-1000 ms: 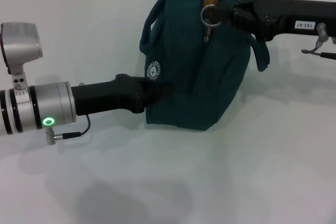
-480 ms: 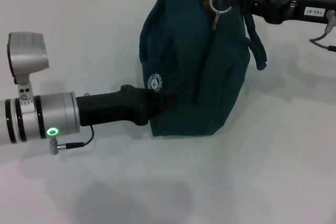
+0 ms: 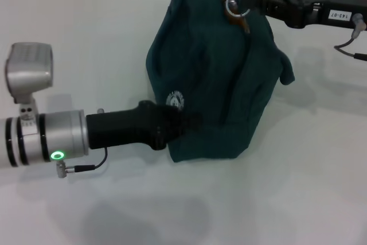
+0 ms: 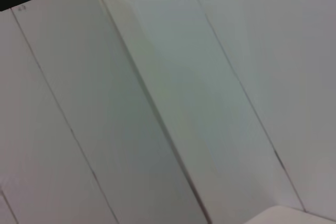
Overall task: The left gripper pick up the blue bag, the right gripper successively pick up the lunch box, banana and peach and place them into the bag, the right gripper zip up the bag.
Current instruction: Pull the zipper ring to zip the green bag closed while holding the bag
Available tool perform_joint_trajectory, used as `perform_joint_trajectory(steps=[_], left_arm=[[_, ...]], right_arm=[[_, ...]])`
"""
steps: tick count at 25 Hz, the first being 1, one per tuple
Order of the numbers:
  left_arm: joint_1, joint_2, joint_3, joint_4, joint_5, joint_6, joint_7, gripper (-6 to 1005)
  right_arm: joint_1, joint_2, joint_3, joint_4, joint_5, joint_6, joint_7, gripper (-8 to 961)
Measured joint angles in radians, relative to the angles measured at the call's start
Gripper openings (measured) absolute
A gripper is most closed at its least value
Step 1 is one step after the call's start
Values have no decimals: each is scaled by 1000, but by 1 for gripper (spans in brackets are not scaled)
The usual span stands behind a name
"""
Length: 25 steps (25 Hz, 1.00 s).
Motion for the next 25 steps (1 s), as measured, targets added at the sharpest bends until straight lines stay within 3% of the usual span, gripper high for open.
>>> perform_joint_trajectory(steps=[9,14,17,25], left_arm=[[37,1,-2,0,-98,13,8,151],[53,1,-4,0,-115,13,9,347],[71,2,-6,0,-152,17,8,576],[88,7,-6,2,-247,64,-20,631]], right_arm=[[3,1,-3,0,1,-38,-5,6],[6,0,3,-11,4,-42,-6,6],[11,-2,3,-14,13,-48,-6,6],[35,-6,4,-12,23,-58,-5,6]])
